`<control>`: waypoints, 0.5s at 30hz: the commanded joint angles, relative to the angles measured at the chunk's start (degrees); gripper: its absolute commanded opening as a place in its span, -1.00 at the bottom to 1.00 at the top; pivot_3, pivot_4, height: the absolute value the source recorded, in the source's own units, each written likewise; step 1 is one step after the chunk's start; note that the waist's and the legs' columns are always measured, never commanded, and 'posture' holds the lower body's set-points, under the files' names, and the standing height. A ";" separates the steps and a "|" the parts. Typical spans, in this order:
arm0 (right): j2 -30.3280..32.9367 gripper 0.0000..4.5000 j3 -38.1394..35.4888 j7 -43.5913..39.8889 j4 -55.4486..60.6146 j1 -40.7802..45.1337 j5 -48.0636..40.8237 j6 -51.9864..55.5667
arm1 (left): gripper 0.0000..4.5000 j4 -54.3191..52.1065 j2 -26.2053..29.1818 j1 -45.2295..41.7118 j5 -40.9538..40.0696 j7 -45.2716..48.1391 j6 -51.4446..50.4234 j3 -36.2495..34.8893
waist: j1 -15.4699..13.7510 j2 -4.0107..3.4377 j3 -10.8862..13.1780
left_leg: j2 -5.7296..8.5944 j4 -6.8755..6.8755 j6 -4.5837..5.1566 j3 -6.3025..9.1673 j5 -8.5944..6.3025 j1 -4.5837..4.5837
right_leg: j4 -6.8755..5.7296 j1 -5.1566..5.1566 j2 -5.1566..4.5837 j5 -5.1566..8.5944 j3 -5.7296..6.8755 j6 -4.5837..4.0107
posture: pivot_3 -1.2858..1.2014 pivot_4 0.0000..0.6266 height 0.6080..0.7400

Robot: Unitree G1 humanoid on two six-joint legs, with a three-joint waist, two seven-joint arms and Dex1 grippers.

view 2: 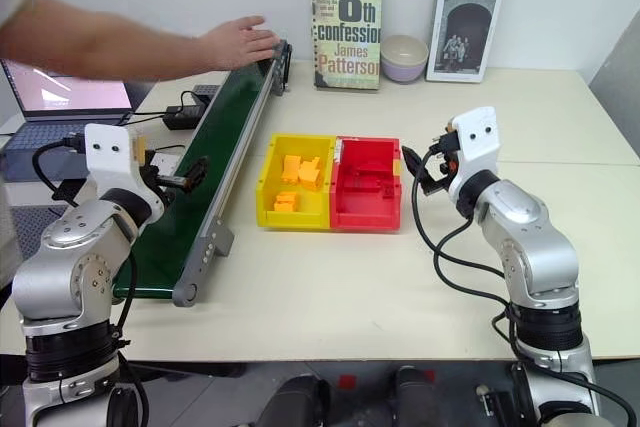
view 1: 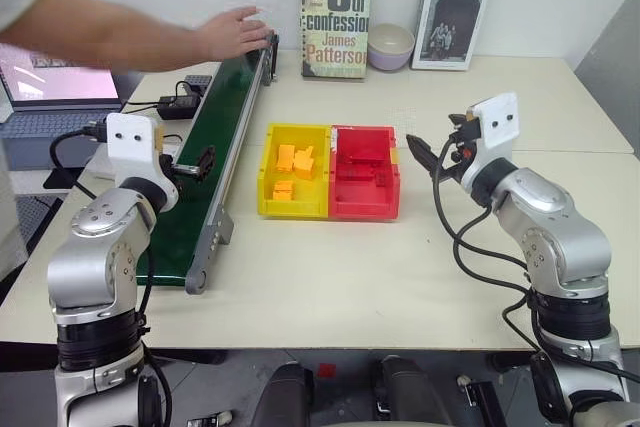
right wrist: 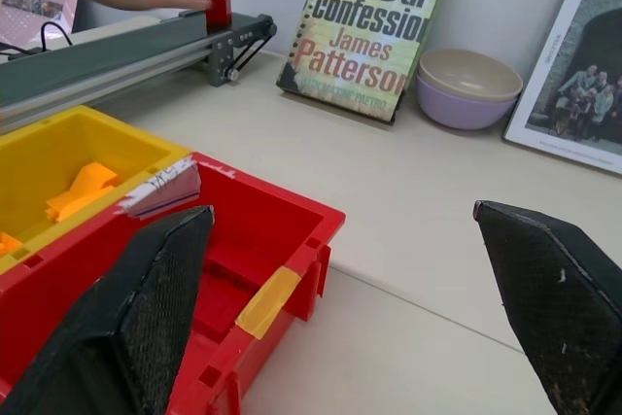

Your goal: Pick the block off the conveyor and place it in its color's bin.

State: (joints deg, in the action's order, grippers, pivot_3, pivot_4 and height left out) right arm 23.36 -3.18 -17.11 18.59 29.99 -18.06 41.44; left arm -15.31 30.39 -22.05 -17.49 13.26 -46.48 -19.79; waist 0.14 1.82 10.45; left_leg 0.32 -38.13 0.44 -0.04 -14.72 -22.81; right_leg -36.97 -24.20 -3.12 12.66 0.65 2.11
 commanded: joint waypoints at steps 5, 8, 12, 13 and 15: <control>0.06 1.00 -0.49 -0.93 0.60 1.57 0.13 -1.05 | 0.99 -4.78 1.01 1.90 -0.08 -0.87 -1.14 -1.84 | 0.00 0.00 0.00 | 0.00 0.00 0.00 -0.03 0.00 0.00 | 0.00 0.00 0.00 0.00 -0.01 0.00 | 0.03 -0.52 1.00; 0.35 1.00 -0.32 -1.73 0.32 1.56 0.08 -1.21 | 0.99 -5.93 0.36 3.17 0.36 -1.98 -1.00 -2.45 | 0.00 0.00 0.00 | 0.00 0.00 0.00 -0.01 0.00 0.00 | 0.00 -0.01 0.00 0.00 -0.01 0.00 | 0.03 -0.52 1.00; 0.94 1.00 -0.18 -5.98 -0.68 3.37 -1.76 -2.06 | 0.99 -7.82 -1.73 4.56 0.49 -3.99 -0.43 -2.24 | -0.01 0.00 0.00 | 0.00 0.00 0.00 -0.01 0.00 0.01 | -0.01 0.00 -0.02 0.00 -0.02 0.00 | 0.03 -0.52 1.00; 0.94 1.00 -0.35 -6.89 -1.03 3.79 -2.26 -2.27 | 0.99 -7.77 -2.03 4.53 0.62 -4.38 -0.12 -2.03 | -0.01 0.00 0.00 | 0.00 0.00 0.00 -0.01 0.00 0.01 | 0.00 0.00 -0.02 0.00 -0.02 0.00 | 0.03 -0.52 1.00; 1.50 1.00 0.03 -9.91 -1.43 4.11 -3.31 -2.94 | 0.99 -7.12 -2.75 3.95 1.32 -5.38 0.74 -1.44 | -0.01 0.00 0.00 | 0.00 -0.02 0.00 -0.02 0.00 0.02 | -0.01 0.01 -0.01 0.00 -0.01 0.00 | 0.03 -0.52 1.00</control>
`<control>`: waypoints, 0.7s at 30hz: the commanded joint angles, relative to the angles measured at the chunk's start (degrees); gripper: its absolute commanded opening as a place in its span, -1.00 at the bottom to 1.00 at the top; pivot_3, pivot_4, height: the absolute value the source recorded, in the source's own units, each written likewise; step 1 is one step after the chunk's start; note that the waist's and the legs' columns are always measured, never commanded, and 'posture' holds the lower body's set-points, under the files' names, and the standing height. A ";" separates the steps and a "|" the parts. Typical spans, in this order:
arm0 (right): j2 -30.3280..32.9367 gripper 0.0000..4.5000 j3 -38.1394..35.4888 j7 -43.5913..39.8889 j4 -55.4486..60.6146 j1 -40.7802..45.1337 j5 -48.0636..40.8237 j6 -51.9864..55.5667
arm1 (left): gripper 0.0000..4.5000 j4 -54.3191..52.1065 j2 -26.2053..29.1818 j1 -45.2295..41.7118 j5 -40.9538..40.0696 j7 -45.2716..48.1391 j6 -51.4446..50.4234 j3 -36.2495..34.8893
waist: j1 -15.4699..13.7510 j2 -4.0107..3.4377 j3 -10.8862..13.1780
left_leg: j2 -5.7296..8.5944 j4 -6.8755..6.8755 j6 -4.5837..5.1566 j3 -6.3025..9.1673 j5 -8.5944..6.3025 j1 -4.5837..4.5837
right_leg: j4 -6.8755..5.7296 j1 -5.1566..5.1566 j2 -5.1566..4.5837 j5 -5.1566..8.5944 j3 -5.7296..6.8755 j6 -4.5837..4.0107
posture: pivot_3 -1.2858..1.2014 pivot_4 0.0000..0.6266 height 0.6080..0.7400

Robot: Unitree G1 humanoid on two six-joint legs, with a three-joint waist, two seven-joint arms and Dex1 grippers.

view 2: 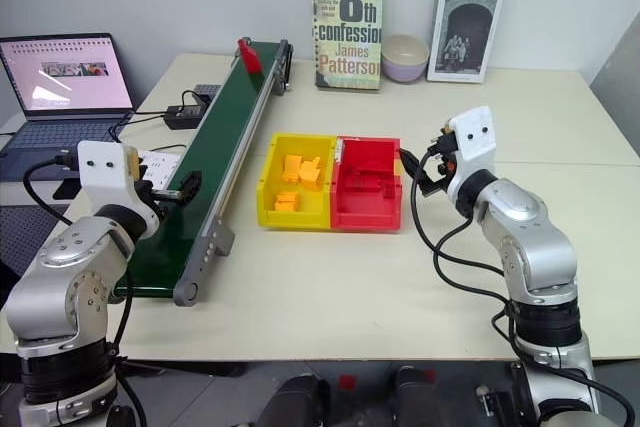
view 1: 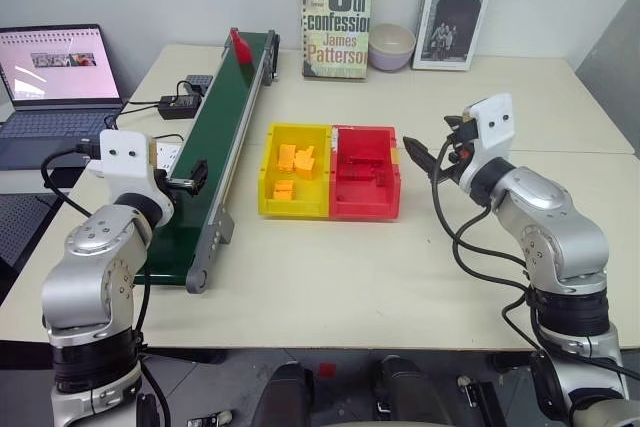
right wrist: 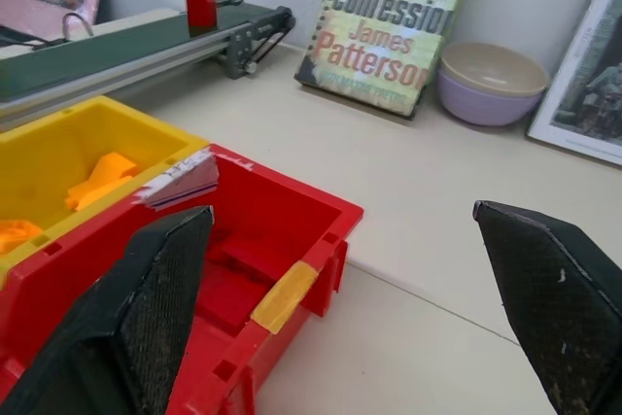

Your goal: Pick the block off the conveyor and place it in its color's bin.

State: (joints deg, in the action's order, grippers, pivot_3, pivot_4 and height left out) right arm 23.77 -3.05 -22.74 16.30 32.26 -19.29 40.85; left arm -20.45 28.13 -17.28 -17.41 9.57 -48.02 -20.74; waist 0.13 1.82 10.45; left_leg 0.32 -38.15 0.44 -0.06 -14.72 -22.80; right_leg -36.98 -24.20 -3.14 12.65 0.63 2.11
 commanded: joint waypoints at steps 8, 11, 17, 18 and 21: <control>4.70 1.00 1.19 -22.89 3.29 5.39 -15.10 0.22 | 0.99 -1.35 -1.41 -1.51 0.71 -1.11 3.19 0.27 | 0.03 -0.01 0.01 | 0.00 0.02 0.00 0.01 0.00 0.00 | 0.02 0.00 0.01 0.00 0.04 0.00 | 0.03 -0.52 1.00; 4.94 1.00 1.58 -25.00 3.21 6.48 -17.26 0.60 | 0.99 -1.60 -2.36 -1.86 0.05 -1.04 3.37 0.50 | -0.01 0.00 0.00 | 0.00 0.02 0.01 0.06 0.00 0.00 | 0.05 0.04 0.00 0.00 0.05 0.00 | 0.03 -0.52 1.00; 4.60 1.00 2.44 -25.97 3.54 6.90 -18.56 0.18 | 0.99 -1.59 -3.17 -1.84 0.23 -1.08 3.74 1.37 | -0.03 0.00 0.00 | -0.01 0.00 0.00 0.06 0.00 0.00 | 0.02 0.03 -0.03 0.00 0.02 0.00 | 0.03 -0.52 1.00; 4.52 1.00 2.48 -25.86 3.64 6.82 -18.78 0.25 | 0.99 -1.42 -3.22 -1.85 0.35 -1.17 3.87 1.49 | -0.03 0.00 0.00 | -0.01 0.00 0.00 0.07 0.00 -0.01 | 0.03 0.03 -0.04 0.00 0.03 -0.01 | 0.03 -0.52 1.00; 3.84 1.00 3.42 -24.73 3.72 7.46 -17.83 -0.38 | 0.99 0.40 -3.37 -2.78 1.31 -1.65 4.09 2.86 | -0.04 0.00 0.00 | -0.02 0.01 0.00 0.07 0.00 -0.01 | 0.03 0.02 -0.05 0.00 0.02 -0.01 | 0.03 -0.52 1.00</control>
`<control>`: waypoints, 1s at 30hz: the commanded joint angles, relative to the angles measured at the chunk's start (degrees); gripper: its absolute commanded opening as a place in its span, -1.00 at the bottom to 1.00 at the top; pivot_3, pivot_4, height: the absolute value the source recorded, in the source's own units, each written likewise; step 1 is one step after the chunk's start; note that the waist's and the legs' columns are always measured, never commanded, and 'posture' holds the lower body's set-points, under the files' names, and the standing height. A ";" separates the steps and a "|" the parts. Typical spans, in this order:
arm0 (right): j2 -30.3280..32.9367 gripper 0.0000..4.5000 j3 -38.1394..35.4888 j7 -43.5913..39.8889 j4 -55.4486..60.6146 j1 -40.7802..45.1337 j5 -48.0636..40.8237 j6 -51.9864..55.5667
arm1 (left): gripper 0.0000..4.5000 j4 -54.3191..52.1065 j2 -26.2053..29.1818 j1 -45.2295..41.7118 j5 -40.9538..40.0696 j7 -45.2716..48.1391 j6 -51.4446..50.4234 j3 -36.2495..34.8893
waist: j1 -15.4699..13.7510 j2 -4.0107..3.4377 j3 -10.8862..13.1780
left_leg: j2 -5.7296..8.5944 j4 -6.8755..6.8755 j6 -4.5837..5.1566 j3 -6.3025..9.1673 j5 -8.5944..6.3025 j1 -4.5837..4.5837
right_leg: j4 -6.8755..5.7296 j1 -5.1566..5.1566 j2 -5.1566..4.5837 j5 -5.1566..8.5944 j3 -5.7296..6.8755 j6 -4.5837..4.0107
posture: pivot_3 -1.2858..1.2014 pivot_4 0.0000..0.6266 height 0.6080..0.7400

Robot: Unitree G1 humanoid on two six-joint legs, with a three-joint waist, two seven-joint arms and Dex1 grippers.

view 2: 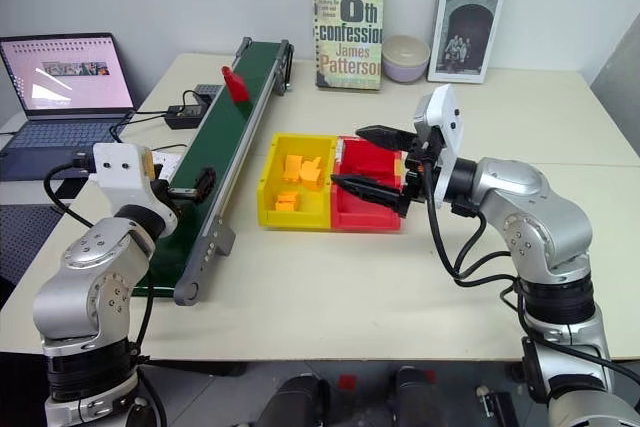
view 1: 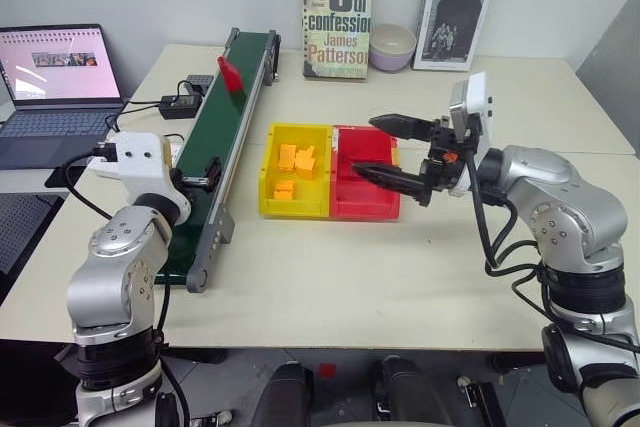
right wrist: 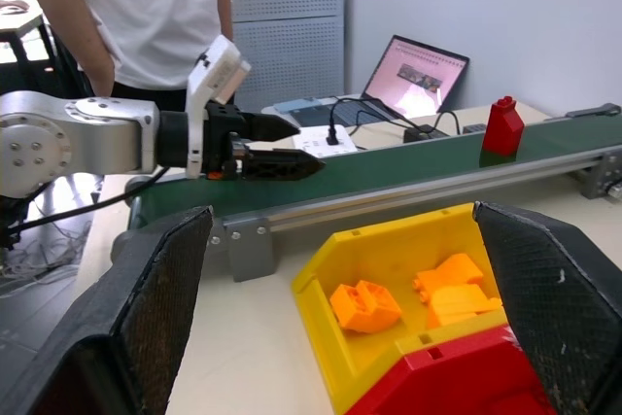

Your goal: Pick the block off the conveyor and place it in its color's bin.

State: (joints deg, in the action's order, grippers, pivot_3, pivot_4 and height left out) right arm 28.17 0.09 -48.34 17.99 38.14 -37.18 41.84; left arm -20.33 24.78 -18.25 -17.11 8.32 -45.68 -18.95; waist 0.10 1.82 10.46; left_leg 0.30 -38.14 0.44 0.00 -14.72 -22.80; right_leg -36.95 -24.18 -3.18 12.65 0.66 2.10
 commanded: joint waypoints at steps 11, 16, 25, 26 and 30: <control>-1.28 1.00 1.32 5.65 3.91 2.30 2.27 -1.36 | 0.99 8.22 -0.90 -6.89 3.53 -1.76 5.23 3.16 | -0.04 0.00 0.00 | 0.00 0.00 0.00 0.01 0.00 -0.02 | 0.00 -0.02 0.00 0.00 0.01 0.00 | 0.03 -0.52 1.00; -1.24 1.00 1.14 7.03 4.75 2.28 2.05 -0.77 | 0.99 14.46 -1.81 -10.29 4.71 -1.93 8.89 3.89 | -0.05 0.00 0.00 | 0.01 0.00 0.00 0.00 0.00 -0.02 | 0.00 -0.02 -0.01 -0.01 0.01 0.00 | 0.03 -0.52 1.00; -0.25 1.00 0.32 8.51 6.11 1.68 1.72 0.23 | 0.99 19.86 -2.65 -12.53 5.75 -2.50 12.54 4.24 | -0.04 0.00 0.00 | 0.00 0.04 0.00 0.02 0.00 -0.04 | 0.00 -0.05 -0.06 -0.01 0.02 -0.01 | 0.03 -0.52 1.00; -0.19 1.00 0.24 8.73 6.14 1.63 1.75 0.30 | 0.99 20.64 -2.98 -12.86 5.83 -2.77 12.92 4.29 | -0.04 0.00 0.00 | 0.00 0.03 0.00 0.03 0.00 -0.03 | 0.00 -0.04 -0.06 -0.01 0.03 -0.01 | 0.03 -0.52 1.00; 0.11 1.00 -0.03 9.54 6.66 1.45 1.61 0.67 | 0.99 22.90 -3.96 -13.72 6.62 -4.17 14.18 4.32 | -0.06 0.00 0.00 | 0.02 0.02 0.00 0.01 0.00 -0.03 | 0.00 -0.03 -0.06 -0.01 0.02 0.00 | 0.03 -0.52 1.00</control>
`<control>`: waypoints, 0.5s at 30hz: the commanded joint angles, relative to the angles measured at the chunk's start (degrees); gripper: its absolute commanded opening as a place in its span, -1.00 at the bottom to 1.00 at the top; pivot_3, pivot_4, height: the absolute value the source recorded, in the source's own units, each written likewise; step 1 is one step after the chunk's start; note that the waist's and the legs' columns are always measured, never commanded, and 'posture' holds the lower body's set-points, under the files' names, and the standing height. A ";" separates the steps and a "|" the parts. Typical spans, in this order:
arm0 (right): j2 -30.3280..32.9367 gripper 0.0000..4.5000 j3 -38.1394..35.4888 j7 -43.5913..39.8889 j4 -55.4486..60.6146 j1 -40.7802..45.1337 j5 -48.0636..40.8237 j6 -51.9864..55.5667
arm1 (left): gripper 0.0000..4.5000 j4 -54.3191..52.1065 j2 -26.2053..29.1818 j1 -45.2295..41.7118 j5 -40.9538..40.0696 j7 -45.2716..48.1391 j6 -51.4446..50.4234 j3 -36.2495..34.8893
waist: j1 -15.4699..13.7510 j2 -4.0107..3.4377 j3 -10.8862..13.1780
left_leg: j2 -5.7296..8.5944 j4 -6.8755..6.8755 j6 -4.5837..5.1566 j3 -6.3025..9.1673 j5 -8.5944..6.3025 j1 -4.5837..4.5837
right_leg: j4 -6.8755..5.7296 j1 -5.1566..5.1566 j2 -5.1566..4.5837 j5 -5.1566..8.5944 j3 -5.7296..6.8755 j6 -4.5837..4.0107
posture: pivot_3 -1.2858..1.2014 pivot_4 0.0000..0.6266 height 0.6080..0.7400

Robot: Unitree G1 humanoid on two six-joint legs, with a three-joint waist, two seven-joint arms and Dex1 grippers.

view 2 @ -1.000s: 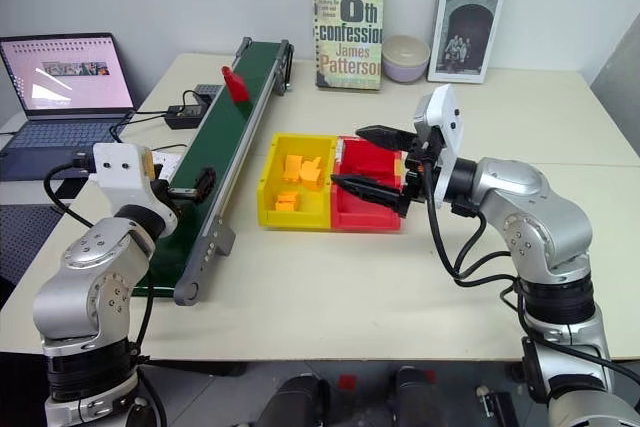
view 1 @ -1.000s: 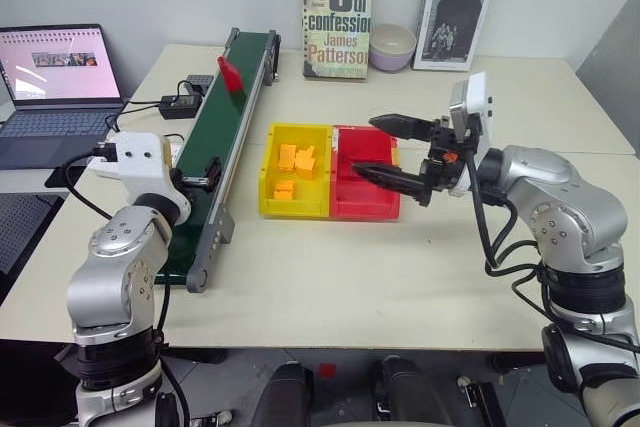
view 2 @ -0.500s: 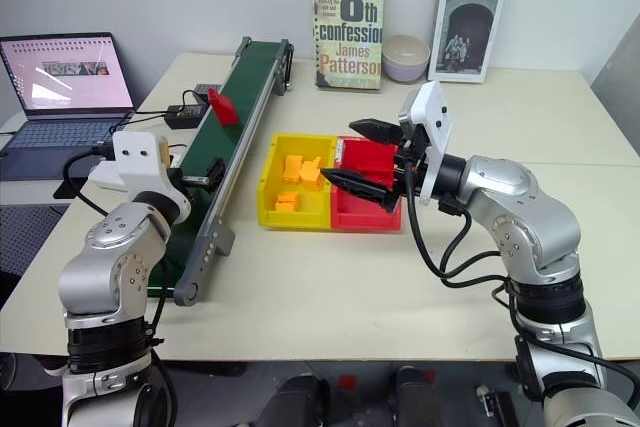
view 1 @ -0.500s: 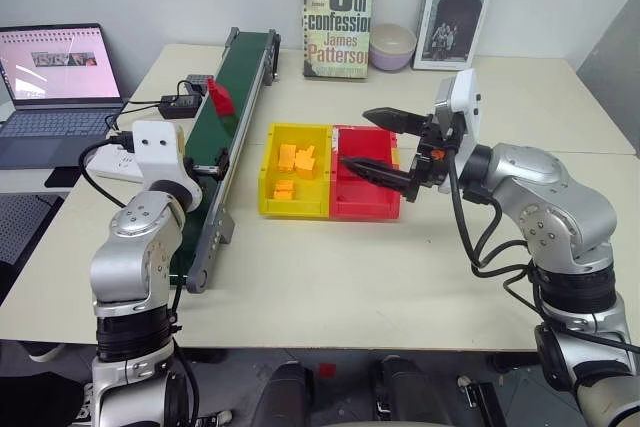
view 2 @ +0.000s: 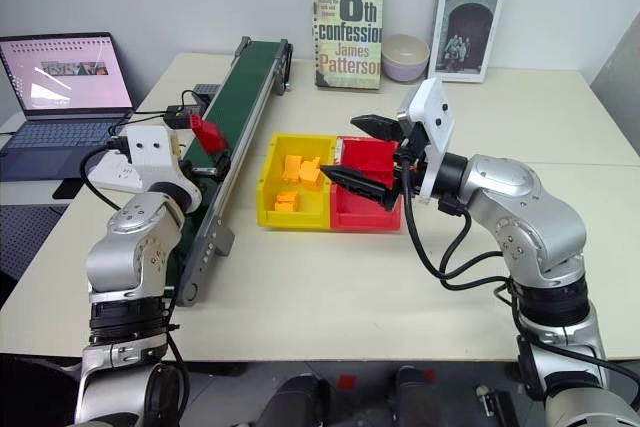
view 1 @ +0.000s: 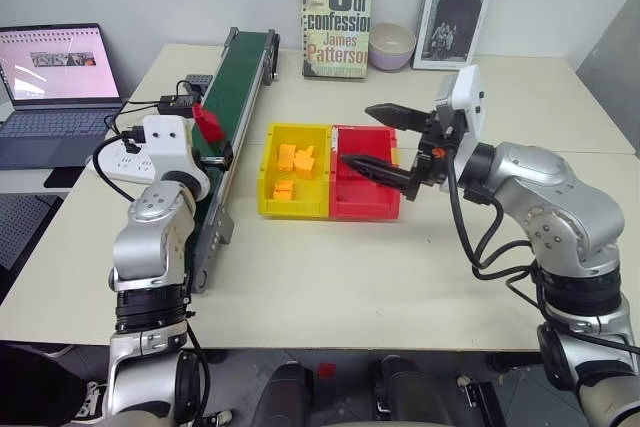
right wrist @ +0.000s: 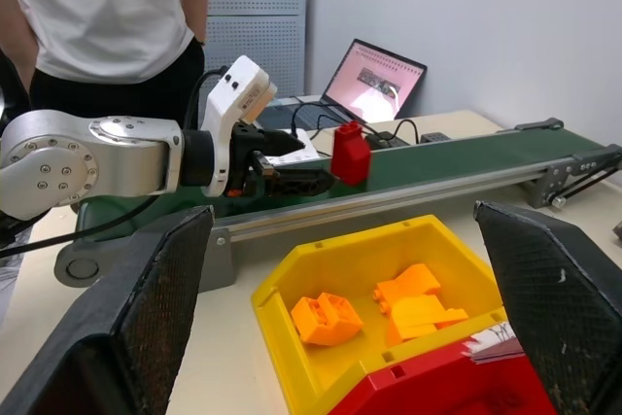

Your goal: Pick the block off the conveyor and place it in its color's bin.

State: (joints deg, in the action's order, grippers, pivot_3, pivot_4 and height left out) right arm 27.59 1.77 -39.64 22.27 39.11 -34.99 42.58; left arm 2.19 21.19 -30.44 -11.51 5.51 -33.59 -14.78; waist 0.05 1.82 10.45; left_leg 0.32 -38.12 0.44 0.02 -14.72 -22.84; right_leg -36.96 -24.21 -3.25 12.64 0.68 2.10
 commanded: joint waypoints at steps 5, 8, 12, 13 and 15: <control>1.34 1.00 -1.97 1.51 2.94 0.38 -0.70 0.31 | 0.99 1.54 -0.75 -1.51 1.96 -3.59 2.16 -0.58 | 0.00 0.00 0.00 | -0.01 0.01 0.00 0.00 0.00 -0.01 | 0.00 -0.01 0.00 0.00 0.00 0.00 | 0.03 -0.52 1.00; 1.67 1.00 -2.15 1.71 3.14 0.31 -0.87 0.45 | 0.79 0.62 -0.81 -0.99 1.68 -4.44 1.55 -1.39 | 0.01 0.00 0.00 | -0.02 0.02 0.00 0.02 0.00 -0.01 | 0.00 -0.02 -0.02 0.00 0.01 0.00 | 0.03 -0.52 1.00; 2.35 1.00 -2.17 0.72 3.15 0.20 -1.55 0.71 | 0.43 -2.72 -1.62 0.37 0.45 -5.18 -0.84 -2.46 | 0.01 0.00 0.00 | -0.02 0.02 0.00 0.02 0.00 0.00 | 0.00 -0.01 -0.03 0.00 0.01 0.00 | 0.03 -0.52 1.00; 2.64 1.00 -2.14 -0.05 3.25 0.16 -2.02 0.75 | 0.32 -3.91 -2.08 0.90 0.33 -5.85 -1.72 -2.79 | 0.01 0.00 0.00 | -0.02 0.02 0.00 0.01 0.00 -0.01 | 0.00 -0.01 -0.03 0.00 0.00 0.00 | 0.03 -0.52 1.00; 2.73 1.00 -2.58 -1.76 3.67 0.19 -4.44 1.32 | 0.10 -6.18 -3.10 1.83 -0.06 -7.14 -3.46 -3.44 | 0.01 0.00 0.00 | -0.01 0.02 0.00 0.01 0.00 -0.01 | 0.01 -0.01 -0.04 0.00 -0.01 0.00 | 0.03 -0.52 1.00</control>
State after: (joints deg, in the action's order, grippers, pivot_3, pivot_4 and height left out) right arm 29.92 1.22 -39.68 23.54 38.97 -36.57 43.75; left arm -0.04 18.52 -28.87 -11.12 -0.32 -35.88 -17.20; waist 0.06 1.82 10.45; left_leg 0.31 -38.11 0.44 0.02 -14.73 -22.85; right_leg -36.94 -24.21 -3.29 12.64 0.67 2.10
